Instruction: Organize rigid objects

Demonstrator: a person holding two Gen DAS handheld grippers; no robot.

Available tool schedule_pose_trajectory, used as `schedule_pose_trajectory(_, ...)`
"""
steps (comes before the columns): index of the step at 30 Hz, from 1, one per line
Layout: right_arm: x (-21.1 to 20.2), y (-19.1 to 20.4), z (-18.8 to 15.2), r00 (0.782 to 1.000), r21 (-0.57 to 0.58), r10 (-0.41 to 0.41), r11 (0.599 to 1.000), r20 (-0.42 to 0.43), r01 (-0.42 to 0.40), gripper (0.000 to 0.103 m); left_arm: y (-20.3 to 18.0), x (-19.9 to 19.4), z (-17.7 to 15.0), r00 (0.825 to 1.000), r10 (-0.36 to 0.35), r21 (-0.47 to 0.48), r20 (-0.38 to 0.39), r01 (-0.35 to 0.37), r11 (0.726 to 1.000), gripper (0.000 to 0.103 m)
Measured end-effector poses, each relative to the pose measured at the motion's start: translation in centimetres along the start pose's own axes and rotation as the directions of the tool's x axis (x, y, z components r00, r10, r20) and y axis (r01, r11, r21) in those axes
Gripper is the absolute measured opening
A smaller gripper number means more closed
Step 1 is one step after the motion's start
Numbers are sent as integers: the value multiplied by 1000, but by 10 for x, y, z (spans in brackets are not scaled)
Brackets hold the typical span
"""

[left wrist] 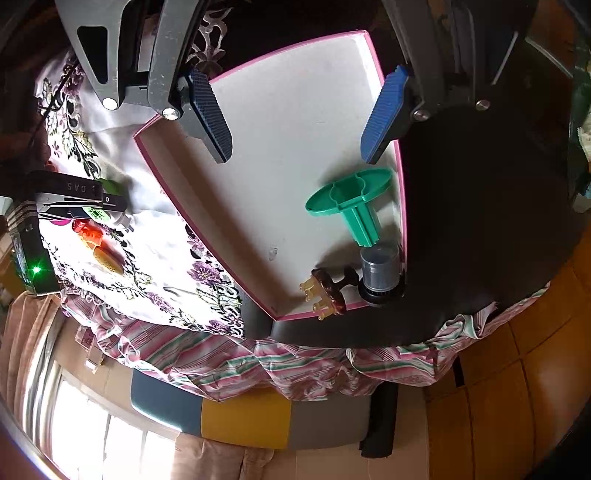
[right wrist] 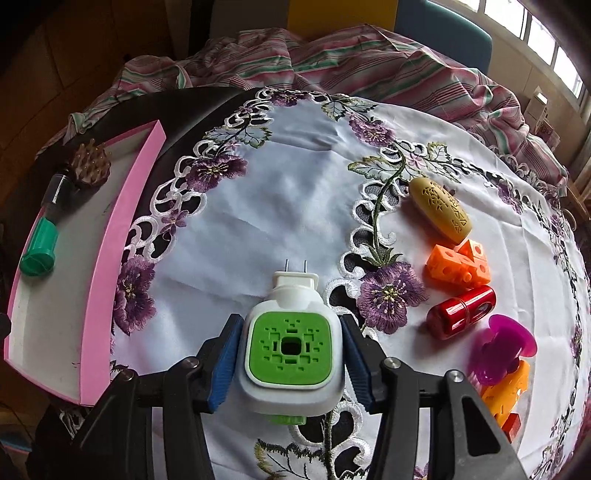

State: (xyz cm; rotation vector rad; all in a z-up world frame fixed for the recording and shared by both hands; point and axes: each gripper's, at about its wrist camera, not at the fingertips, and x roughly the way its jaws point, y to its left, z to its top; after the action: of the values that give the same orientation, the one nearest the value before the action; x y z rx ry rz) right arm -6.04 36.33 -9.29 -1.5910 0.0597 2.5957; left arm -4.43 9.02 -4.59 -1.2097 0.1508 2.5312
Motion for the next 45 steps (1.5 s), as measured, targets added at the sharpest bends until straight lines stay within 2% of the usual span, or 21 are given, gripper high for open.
schedule_pose_trajectory(10, -1, 7, -2, 1000, -21, 20, 1000, 8, -20, 53, 13, -11, -3, 999, 31, -24, 20, -30, 999, 73)
schedule_pose_trajectory(18, -1, 10, -1, 999, -8, 41, 999, 11, -41, 53, 30, -12, -10, 999, 42, -62, 6, -42, 997, 73)
schedule_pose_trajectory(22, -17, 19, 6, 996, 5, 66, 998, 62, -66, 53, 37, -13, -11, 999, 48, -74, 10, -47, 996, 73)
schedule_pose_trajectory(26, -43, 48, 19, 981, -43, 136, 990, 136, -131, 53, 45, -12, -13, 999, 48, -96, 6, -47, 994, 73)
schedule_pose_trajectory(30, -55, 88, 32, 964, -116, 214, 973, 159, -197, 53, 52, -11, -15, 999, 51, -116, 2, -50, 992, 73)
schedule_pose_trajectory(37, -37, 152, 51, 948, -166, 300, 946, 110, -280, 53, 70, -11, -19, 998, 62, -160, -3, -62, 985, 73)
schedule_pose_trajectory(45, 5, 207, 78, 951, -206, 305, 935, 50, -289, 53, 83, -8, -22, 998, 67, -199, -10, -68, 978, 73)
